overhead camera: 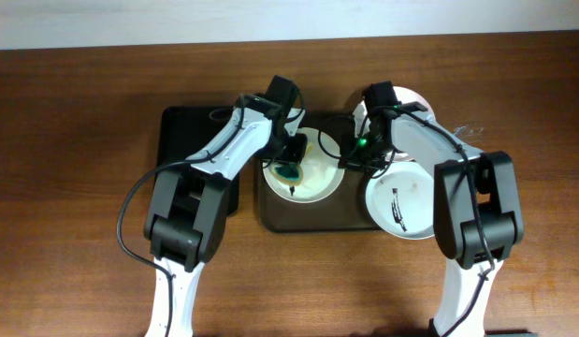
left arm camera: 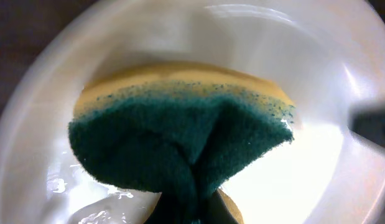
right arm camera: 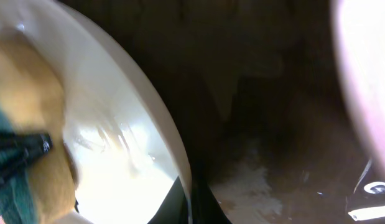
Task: Clean dirty plates on tray and stack at the side
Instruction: 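Scrub the left white plate with the sponge while the right gripper holds it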
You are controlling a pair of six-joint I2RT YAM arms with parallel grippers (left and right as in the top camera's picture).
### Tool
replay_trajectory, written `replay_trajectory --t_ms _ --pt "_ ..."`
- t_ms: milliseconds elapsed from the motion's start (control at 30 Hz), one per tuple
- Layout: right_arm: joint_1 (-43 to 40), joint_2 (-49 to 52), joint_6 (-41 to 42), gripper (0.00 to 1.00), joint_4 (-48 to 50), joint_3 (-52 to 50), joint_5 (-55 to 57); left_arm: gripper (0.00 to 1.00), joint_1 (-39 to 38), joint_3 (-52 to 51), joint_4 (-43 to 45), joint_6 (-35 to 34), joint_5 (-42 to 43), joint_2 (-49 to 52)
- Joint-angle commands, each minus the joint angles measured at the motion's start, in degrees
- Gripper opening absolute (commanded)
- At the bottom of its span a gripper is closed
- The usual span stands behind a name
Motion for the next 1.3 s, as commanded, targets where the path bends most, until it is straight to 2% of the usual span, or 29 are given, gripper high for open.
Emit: replay_trajectory --t_ms 0,33,67,133,167,200,233,333,400,467,500,633,733,800,900,967,1033,1100,1200,1233,1267 --pt "-0.6 1.4 -0.4 0.04 0.4 -1.3 -0.5 0.0 -0.9 -0.5 -4.2 12.1 13.6 3.0" --pt "-0.5 1.4 -0.4 0.04 0.5 -1.3 -0.5 0.0 -0.9 -0.4 -3.0 10.1 12.1 3.0" --pt "-0.5 1.4 -0.4 0.04 0.5 -1.3 -0.5 0.0 -0.8 -0.4 -0.7 4.5 6.7 3.0" --pt "-0.5 1.4 -0.4 0.04 0.6 -1.4 -0.4 0.0 -0.9 -0.4 4.0 -8.5 -11.8 3.0" --pt "-0.5 1.4 -0.4 0.04 0.7 -1.5 -0.4 0.0 -1.0 -0.4 6.0 -12.7 -19.4 3.0" --pt "-0.5 1.4 -0.4 0.04 0.9 -1.6 -0.5 0.0 -1.1 -0.4 9.3 -15.8 -26.5 3.0" --pt "-0.5 1.4 -0.4 0.04 0.9 -1.6 -0.4 0.0 -1.1 -0.4 11.8 -16.4 -28.3 3.0" --pt "-0.5 1.4 -0.4 0.04 0.9 -1.6 -0.3 0.0 -1.6 -0.4 15.8 -16.4 -28.0 3.0" --pt "-0.5 1.4 -0.4 0.04 0.9 -1.6 -0.3 0.0 -1.9 -0.4 14.3 -15.4 -25.7 3.0" --pt "-0.5 1.4 -0.8 0.04 0.8 -1.6 -0.3 0.0 -1.9 -0.4 8.4 -4.6 -4.9 3.0" --pt "-0.5 1.4 -0.8 0.04 0.8 -1.6 -0.3 0.0 -1.9 -0.4 5.5 -1.1 1.7 3.0" --pt "-0.5 1.4 -0.8 0.04 0.9 -1.6 -0.5 0.0 -1.9 -0.4 -3.8 14.6 17.3 3.0" --pt "-0.5 1.4 -0.8 0.04 0.8 -1.6 -0.5 0.0 -1.9 -0.4 -2.5 14.7 17.3 3.0" --pt "-0.5 1.4 -0.8 0.04 0.9 -1.6 -0.5 0.0 -1.9 0.1 1.0 11.3 15.6 3.0" --pt "-0.5 1.4 -0.8 0.04 0.8 -1.6 -0.5 0.0 -1.9 0.2 8.9 -3.0 -4.3 3.0" --pt "-0.5 1.4 -0.8 0.04 0.8 -1.6 -0.5 0.0 -1.9 0.2 12.8 -13.0 -22.0 3.0" --pt "-0.5 1.4 -0.8 0.04 0.8 -1.6 -0.5 0.0 -1.9 0.2 15.3 -16.4 -31.6 3.0" --pt "-0.5 1.4 -0.8 0.04 0.8 -1.6 -0.5 0.0 -1.9 0.2 15.0 -16.9 -39.2 3.0" --pt "-0.5 1.4 -0.8 0.04 0.8 -1.6 -0.5 0.0 -1.9 0.2 11.4 -17.8 -39.4 3.0" --pt "-0.5 1.4 -0.8 0.04 0.8 -1.6 -0.5 0.0 -1.9 0.2 9.3 -15.6 -34.5 3.0" --pt "-0.5 1.4 -0.8 0.04 0.8 -1.6 -0.5 0.0 -1.9 0.2 7.6 -9.4 -24.5 3.0"
